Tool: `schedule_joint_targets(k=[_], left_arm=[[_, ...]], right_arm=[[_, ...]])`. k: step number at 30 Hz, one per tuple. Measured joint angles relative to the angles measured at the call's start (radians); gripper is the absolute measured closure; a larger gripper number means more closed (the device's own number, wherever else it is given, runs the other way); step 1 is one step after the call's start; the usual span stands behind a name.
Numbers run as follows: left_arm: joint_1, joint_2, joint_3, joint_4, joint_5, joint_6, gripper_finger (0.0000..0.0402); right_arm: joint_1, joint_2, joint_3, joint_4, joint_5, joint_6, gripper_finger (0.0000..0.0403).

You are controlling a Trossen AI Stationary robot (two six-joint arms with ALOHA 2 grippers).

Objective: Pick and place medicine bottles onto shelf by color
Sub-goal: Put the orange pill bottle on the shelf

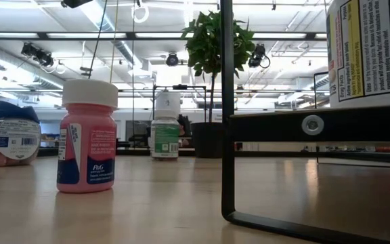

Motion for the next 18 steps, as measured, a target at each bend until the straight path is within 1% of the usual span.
schedule_joint_targets(k=[14, 18], left_arm=[[0.000, 0.000, 0.000, 0.000, 0.000, 0.000, 0.0230], [0.000, 0.000, 0.000, 0.000, 0.000, 0.000, 0.0230]], right_arm=[[-0.001, 0.000, -0.001, 0.018, -0.006, 0.000, 0.0173], [-0.001, 0.001, -0.001, 0.018, -0.007, 0.000, 0.0165]])
